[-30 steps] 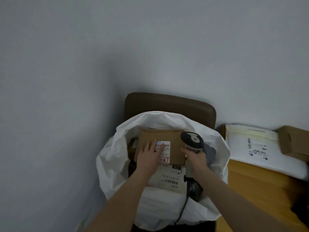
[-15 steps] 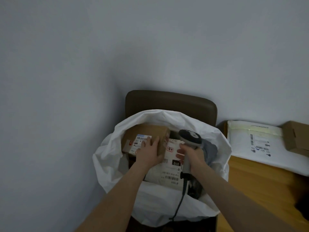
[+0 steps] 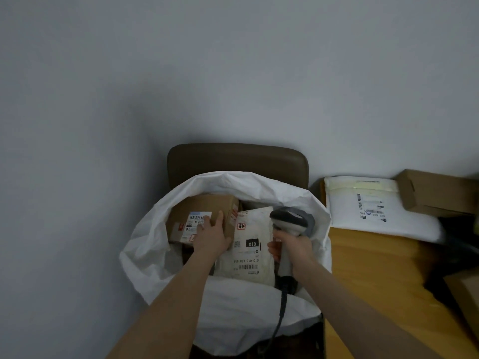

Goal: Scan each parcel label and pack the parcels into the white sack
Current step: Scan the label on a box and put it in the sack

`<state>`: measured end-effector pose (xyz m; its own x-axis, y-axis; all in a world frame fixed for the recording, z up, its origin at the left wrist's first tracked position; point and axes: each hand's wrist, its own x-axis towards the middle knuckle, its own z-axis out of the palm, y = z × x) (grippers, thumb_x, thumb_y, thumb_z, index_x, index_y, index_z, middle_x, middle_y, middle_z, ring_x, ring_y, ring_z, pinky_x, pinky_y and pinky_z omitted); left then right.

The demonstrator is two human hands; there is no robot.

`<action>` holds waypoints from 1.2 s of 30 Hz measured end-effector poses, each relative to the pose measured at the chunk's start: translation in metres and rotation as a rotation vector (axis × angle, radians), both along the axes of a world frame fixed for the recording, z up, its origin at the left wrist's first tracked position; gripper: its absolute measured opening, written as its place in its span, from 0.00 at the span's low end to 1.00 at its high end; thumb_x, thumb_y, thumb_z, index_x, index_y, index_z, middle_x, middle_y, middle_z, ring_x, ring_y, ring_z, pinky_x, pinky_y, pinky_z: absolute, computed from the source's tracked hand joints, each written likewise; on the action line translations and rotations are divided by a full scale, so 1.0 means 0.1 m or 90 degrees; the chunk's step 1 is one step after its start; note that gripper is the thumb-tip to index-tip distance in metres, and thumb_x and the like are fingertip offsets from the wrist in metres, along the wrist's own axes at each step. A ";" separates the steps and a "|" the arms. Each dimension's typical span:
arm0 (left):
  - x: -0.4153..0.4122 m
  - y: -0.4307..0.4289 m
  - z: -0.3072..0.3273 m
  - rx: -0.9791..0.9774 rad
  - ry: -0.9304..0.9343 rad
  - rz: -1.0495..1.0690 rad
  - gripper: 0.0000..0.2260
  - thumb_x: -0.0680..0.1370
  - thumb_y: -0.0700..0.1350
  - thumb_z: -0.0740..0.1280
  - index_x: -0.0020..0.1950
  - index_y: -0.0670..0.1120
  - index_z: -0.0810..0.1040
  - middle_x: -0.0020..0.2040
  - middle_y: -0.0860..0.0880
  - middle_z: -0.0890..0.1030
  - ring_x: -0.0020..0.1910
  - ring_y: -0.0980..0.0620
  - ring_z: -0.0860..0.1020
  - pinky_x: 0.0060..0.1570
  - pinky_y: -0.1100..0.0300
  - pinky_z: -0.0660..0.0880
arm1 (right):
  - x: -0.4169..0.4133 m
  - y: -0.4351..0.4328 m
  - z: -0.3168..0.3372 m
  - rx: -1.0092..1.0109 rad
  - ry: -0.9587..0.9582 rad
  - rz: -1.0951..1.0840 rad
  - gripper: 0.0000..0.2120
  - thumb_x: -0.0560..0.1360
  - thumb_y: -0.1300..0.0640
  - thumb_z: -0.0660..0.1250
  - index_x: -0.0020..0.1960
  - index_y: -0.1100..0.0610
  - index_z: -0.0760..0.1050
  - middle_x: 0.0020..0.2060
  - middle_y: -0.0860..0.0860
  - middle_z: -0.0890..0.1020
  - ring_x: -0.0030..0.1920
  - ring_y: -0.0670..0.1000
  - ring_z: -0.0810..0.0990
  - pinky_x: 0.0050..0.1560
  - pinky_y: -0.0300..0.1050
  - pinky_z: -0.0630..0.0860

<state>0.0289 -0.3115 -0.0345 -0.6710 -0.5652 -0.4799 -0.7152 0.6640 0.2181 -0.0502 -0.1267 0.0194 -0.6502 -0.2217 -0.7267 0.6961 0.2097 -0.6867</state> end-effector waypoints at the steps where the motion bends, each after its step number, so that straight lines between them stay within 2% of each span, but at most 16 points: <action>1: 0.01 0.03 0.03 0.001 0.005 -0.003 0.36 0.77 0.55 0.64 0.78 0.51 0.46 0.76 0.40 0.52 0.73 0.36 0.58 0.69 0.40 0.62 | 0.03 0.05 0.03 -0.004 -0.002 -0.007 0.06 0.75 0.60 0.70 0.42 0.64 0.77 0.27 0.54 0.82 0.27 0.49 0.80 0.28 0.40 0.77; 3: 0.03 0.13 0.12 -0.006 0.029 -0.005 0.33 0.76 0.54 0.66 0.75 0.48 0.54 0.73 0.40 0.59 0.70 0.39 0.64 0.66 0.43 0.67 | 0.10 0.15 0.10 -0.021 -0.010 -0.022 0.07 0.75 0.60 0.70 0.43 0.64 0.77 0.27 0.55 0.82 0.28 0.51 0.80 0.31 0.42 0.78; 5: 0.01 0.28 0.24 -0.034 0.075 -0.009 0.30 0.76 0.52 0.67 0.73 0.48 0.58 0.71 0.42 0.63 0.67 0.42 0.67 0.62 0.46 0.70 | 0.18 0.27 0.19 -0.046 -0.021 -0.032 0.07 0.75 0.59 0.70 0.44 0.64 0.77 0.28 0.57 0.82 0.28 0.53 0.80 0.34 0.45 0.78; 8: -0.06 0.61 0.47 -0.116 0.120 -0.070 0.31 0.77 0.49 0.66 0.76 0.47 0.55 0.71 0.44 0.63 0.66 0.45 0.68 0.60 0.51 0.71 | 0.26 0.55 0.32 -0.065 -0.031 -0.040 0.08 0.75 0.58 0.70 0.45 0.64 0.78 0.29 0.57 0.81 0.27 0.53 0.79 0.31 0.44 0.78; 11: -0.10 1.04 0.69 -0.155 0.130 -0.121 0.29 0.78 0.48 0.65 0.75 0.47 0.57 0.73 0.44 0.62 0.70 0.44 0.65 0.63 0.51 0.69 | 0.37 0.99 0.42 -0.075 -0.043 -0.038 0.11 0.76 0.57 0.69 0.49 0.66 0.77 0.32 0.59 0.81 0.29 0.53 0.78 0.30 0.45 0.76; 15: -0.06 1.83 0.91 -0.176 0.135 -0.187 0.26 0.79 0.48 0.62 0.75 0.47 0.57 0.73 0.43 0.62 0.69 0.43 0.65 0.64 0.51 0.67 | 0.57 1.75 0.57 -0.093 -0.038 -0.055 0.08 0.76 0.59 0.69 0.47 0.64 0.74 0.26 0.58 0.77 0.22 0.52 0.74 0.24 0.42 0.71; 20: -0.02 3.04 1.11 -0.159 0.140 -0.246 0.23 0.79 0.46 0.62 0.72 0.46 0.61 0.70 0.44 0.65 0.66 0.43 0.68 0.58 0.50 0.72 | 0.76 2.91 0.73 -0.037 0.031 -0.086 0.08 0.76 0.60 0.69 0.47 0.65 0.76 0.28 0.57 0.77 0.22 0.51 0.73 0.23 0.40 0.71; 24: -0.09 3.98 1.25 -0.131 0.156 -0.331 0.24 0.78 0.44 0.63 0.72 0.45 0.62 0.69 0.43 0.65 0.66 0.43 0.69 0.57 0.51 0.72 | 0.80 3.85 0.88 -0.001 0.080 -0.161 0.07 0.75 0.61 0.69 0.46 0.66 0.76 0.26 0.57 0.77 0.22 0.51 0.72 0.25 0.41 0.71; 28: -0.22 4.82 1.39 -0.117 0.167 -0.393 0.22 0.78 0.47 0.64 0.70 0.45 0.65 0.67 0.44 0.68 0.64 0.44 0.70 0.56 0.53 0.72 | 0.78 4.64 0.99 0.028 0.114 -0.229 0.08 0.74 0.59 0.70 0.44 0.65 0.76 0.25 0.55 0.77 0.24 0.51 0.74 0.25 0.41 0.72; 33: -0.53 5.55 1.37 -0.100 0.171 -0.449 0.25 0.77 0.49 0.66 0.71 0.45 0.64 0.67 0.44 0.67 0.65 0.44 0.69 0.57 0.51 0.72 | 0.64 5.31 1.04 0.029 0.119 -0.291 0.09 0.73 0.60 0.70 0.45 0.66 0.76 0.26 0.56 0.78 0.22 0.51 0.73 0.26 0.41 0.72; 36: -0.78 5.83 1.28 -0.089 0.170 -0.479 0.23 0.77 0.50 0.66 0.69 0.45 0.65 0.65 0.44 0.68 0.62 0.43 0.71 0.53 0.51 0.73 | 0.44 5.62 1.03 0.036 0.120 -0.319 0.09 0.74 0.59 0.70 0.43 0.66 0.76 0.24 0.55 0.78 0.24 0.52 0.74 0.28 0.42 0.72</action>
<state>-0.0489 0.2715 0.0933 -0.9773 0.0397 -0.2082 -0.0022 0.9803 0.1974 -0.0067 0.4355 0.1222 -0.7868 0.1857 -0.5886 0.5856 -0.0767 -0.8070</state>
